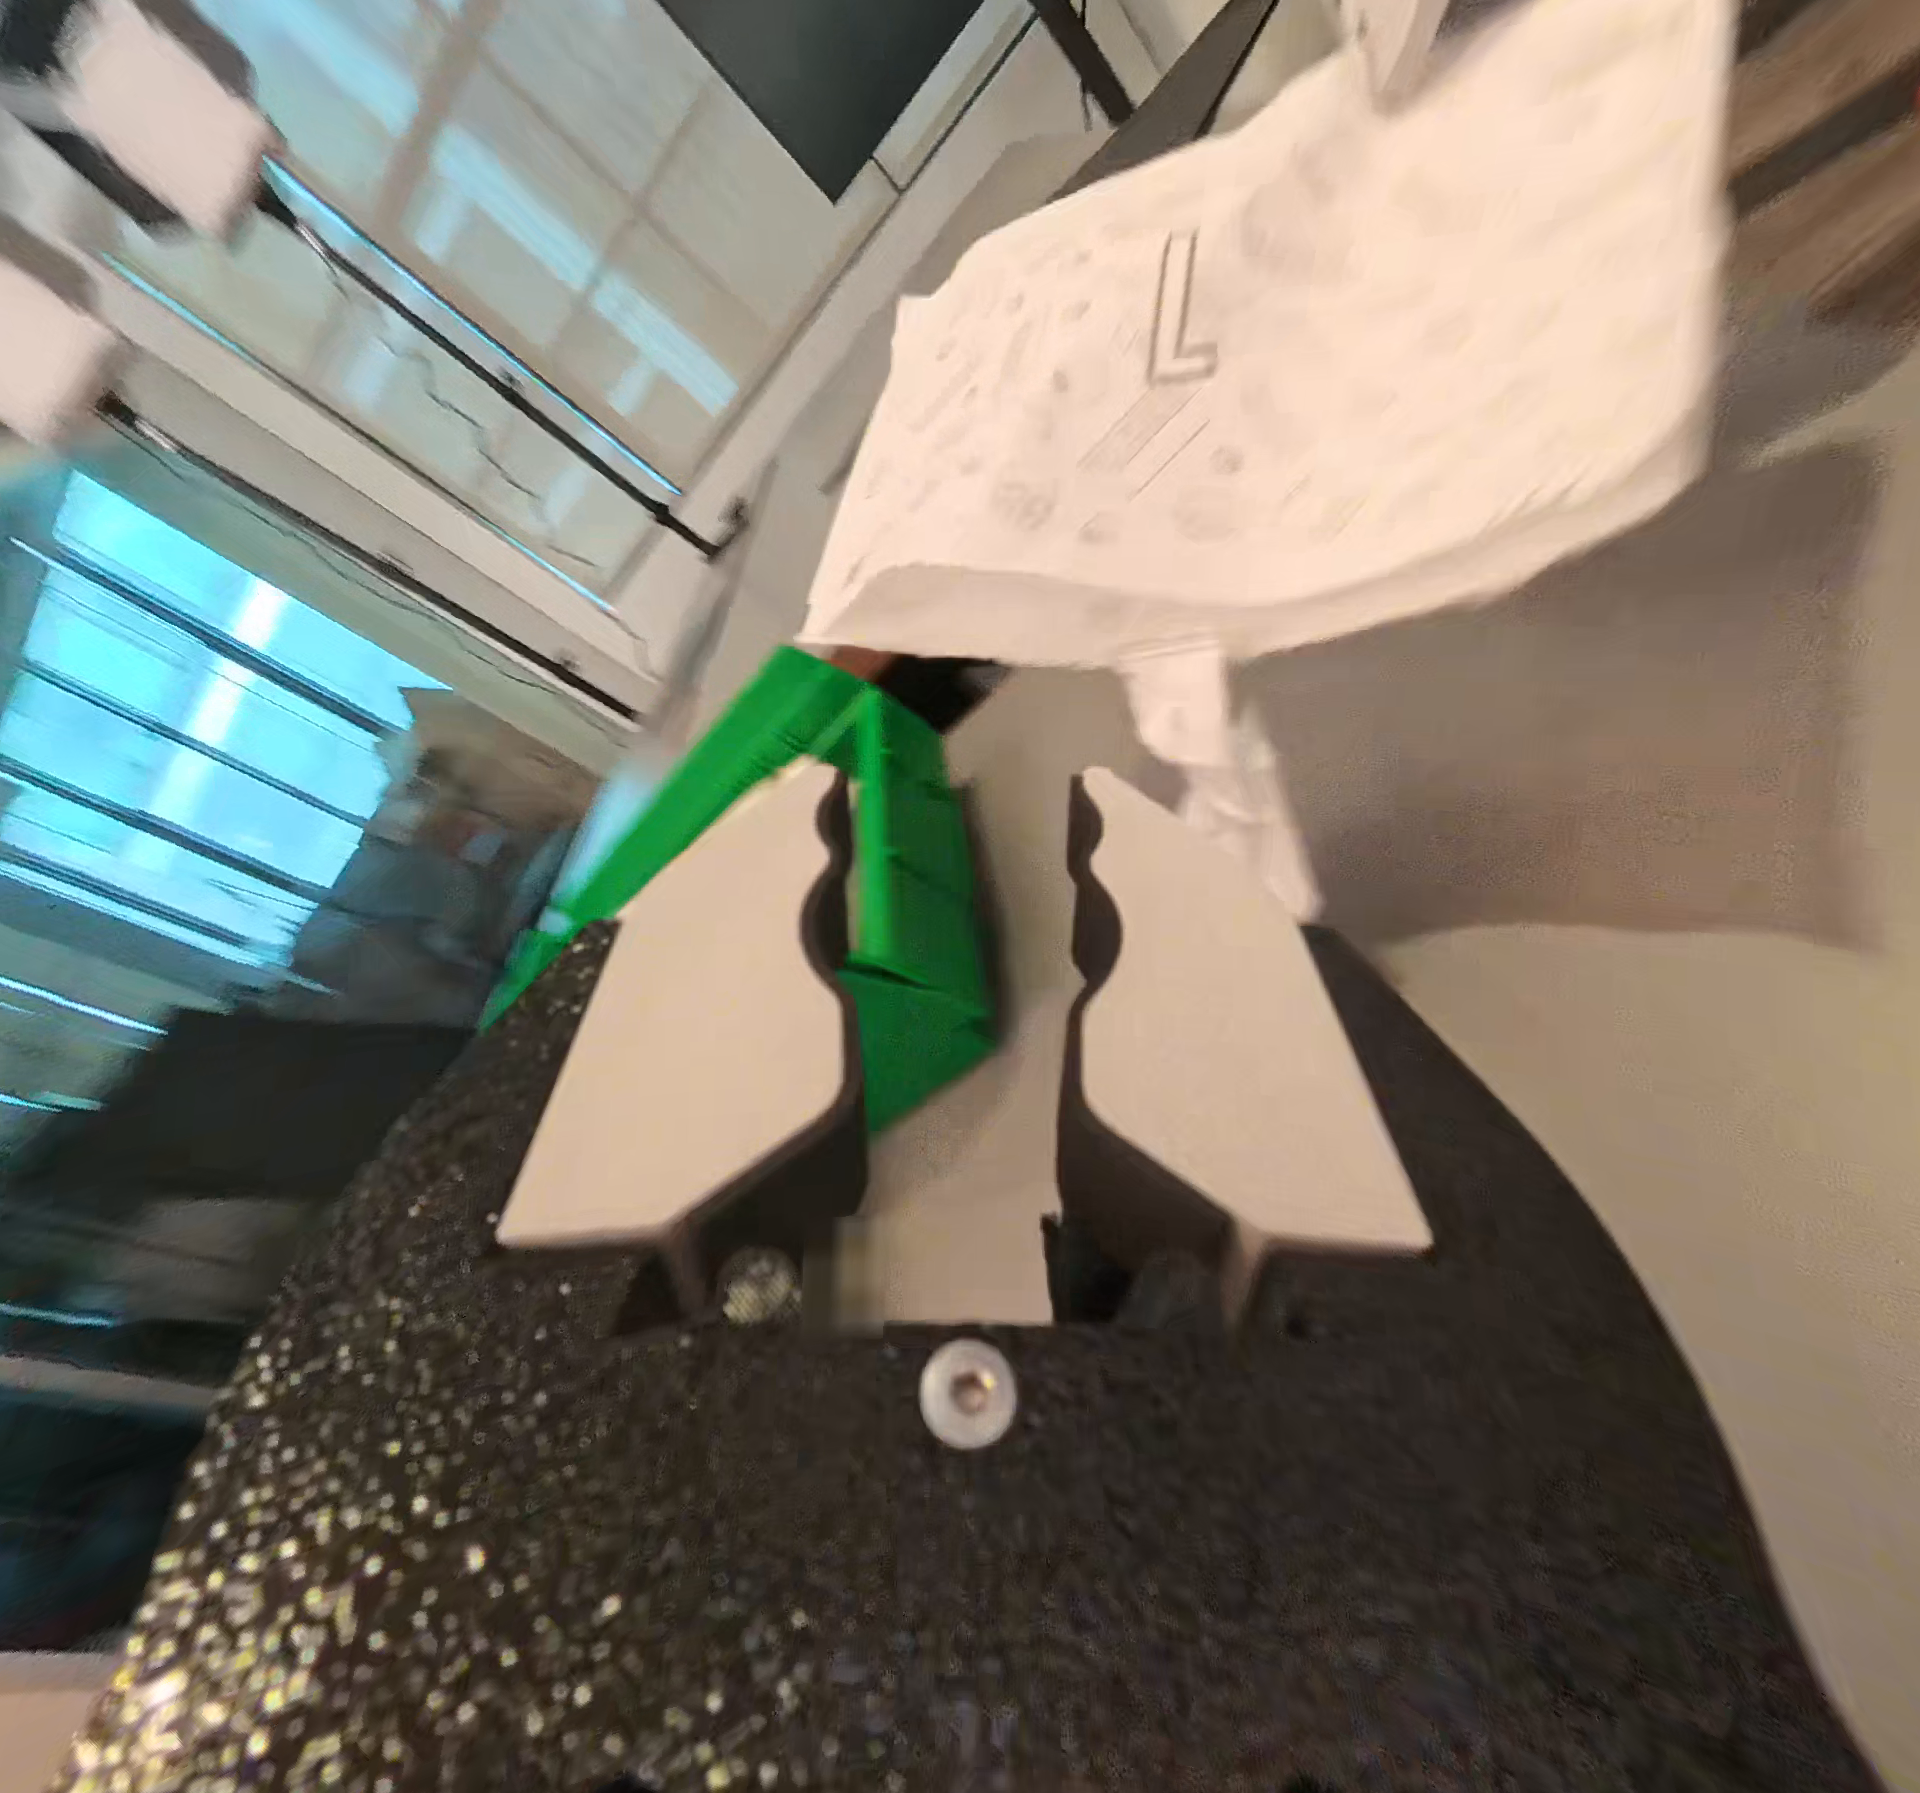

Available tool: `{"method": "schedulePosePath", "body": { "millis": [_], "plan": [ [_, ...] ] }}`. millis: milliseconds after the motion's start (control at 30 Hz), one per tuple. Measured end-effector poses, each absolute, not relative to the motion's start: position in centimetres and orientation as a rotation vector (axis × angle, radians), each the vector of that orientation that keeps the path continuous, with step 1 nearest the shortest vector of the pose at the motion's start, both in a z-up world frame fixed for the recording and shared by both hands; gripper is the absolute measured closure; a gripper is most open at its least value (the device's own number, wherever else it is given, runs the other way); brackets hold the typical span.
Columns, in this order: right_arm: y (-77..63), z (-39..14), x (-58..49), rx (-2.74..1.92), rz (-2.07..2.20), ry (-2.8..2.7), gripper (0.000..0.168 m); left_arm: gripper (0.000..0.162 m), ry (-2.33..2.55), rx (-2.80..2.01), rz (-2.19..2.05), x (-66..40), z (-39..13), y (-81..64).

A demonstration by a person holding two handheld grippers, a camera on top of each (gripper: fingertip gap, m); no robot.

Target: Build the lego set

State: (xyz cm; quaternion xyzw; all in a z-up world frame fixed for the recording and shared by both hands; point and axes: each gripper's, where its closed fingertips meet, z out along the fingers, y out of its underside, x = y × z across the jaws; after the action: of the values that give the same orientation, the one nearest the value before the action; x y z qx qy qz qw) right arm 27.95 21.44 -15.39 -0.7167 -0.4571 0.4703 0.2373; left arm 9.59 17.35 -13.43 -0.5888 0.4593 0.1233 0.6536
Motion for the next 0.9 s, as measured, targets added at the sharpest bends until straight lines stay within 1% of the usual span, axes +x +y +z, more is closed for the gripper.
{"method": "schedulePosePath", "body": {
  "millis": [67, 167, 267, 333, 400, 433, 500, 533, 567, 667, 700, 767, 833, 900],
  "plan": [
    [20.4, -14.7, 27.9, -1.962, 1.372, -1.318, 0.168, 0.123, 1.125, -1.213, 0.405, 9.8, -12.2, 17.2],
    [19.6, -14.6, 27.3, -1.977, 1.399, -1.4, 0.168, 0.123, 1.223, -1.09, 0.451, 10.7, -11.2, 16.3],
    [18.7, -14.9, 26.3, -1.981, 1.417, -1.501, 0.168, 0.119, 1.363, -1.094, 0.562, 10.9, -12.4, 16.9],
    [18.2, -15.1, 25.7, -1.992, 1.434, -1.555, 0.168, 0.118, 1.444, -1.085, 0.644, 10.6, -13.3, 17.4],
    [17.8, -15.2, 25.3, -2.002, 1.458, -1.596, 0.168, 0.119, 1.49, -1.066, 0.639, 10.6, -13.9, 17.0],
    [17.5, -15.0, 25.2, -2.002, 1.478, -1.615, 0.168, 0.124, 1.508, -1.047, 0.614, 10.9, -13.9, 16.6],
    [16.8, -14.7, 25.0, -1.992, 1.524, -1.655, 0.168, 0.14, 1.541, -0.98, 0.596, 11.5, -13.8, 15.6],
    [16.5, -14.5, 24.9, -1.984, 1.541, -1.676, 0.168, 0.149, 1.559, -0.954, 0.609, 11.6, -13.8, 15.4],
    [16.3, -14.5, 24.7, -1.978, 1.543, -1.693, 0.168, 0.162, 1.571, -0.948, 0.626, 11.6, -13.9, 15.3],
    [17.2, -14.7, 23.7, -1.995, 1.468, -1.645, 0.168, 0.162, 1.543, -1.138, 0.565, 10.6, -14.4, 15.4],
    [18.3, -14.6, 23.2, -1.99, 1.407, -1.581, 0.164, 0.162, 1.5, -1.236, 0.515, 10.1, -14.3, 15.3],
    [20.9, -14.5, 22.9, -1.944, 1.205, -1.445, 0.137, 0.162, 1.402, -1.461, 0.429, 8.1, -13.9, 14.9],
    [22.9, -14.5, 23.1, -1.87, 0.934, -1.333, 0.125, 0.162, 1.305, -1.678, 0.354, 5.8, -13.7, 14.2],
    [23.0, -15.4, 23.1, -1.798, 0.648, -1.317, 0.117, 0.162, 1.193, -1.859, 0.348, 2.9, -13.2, 13.3]
  ]
}}
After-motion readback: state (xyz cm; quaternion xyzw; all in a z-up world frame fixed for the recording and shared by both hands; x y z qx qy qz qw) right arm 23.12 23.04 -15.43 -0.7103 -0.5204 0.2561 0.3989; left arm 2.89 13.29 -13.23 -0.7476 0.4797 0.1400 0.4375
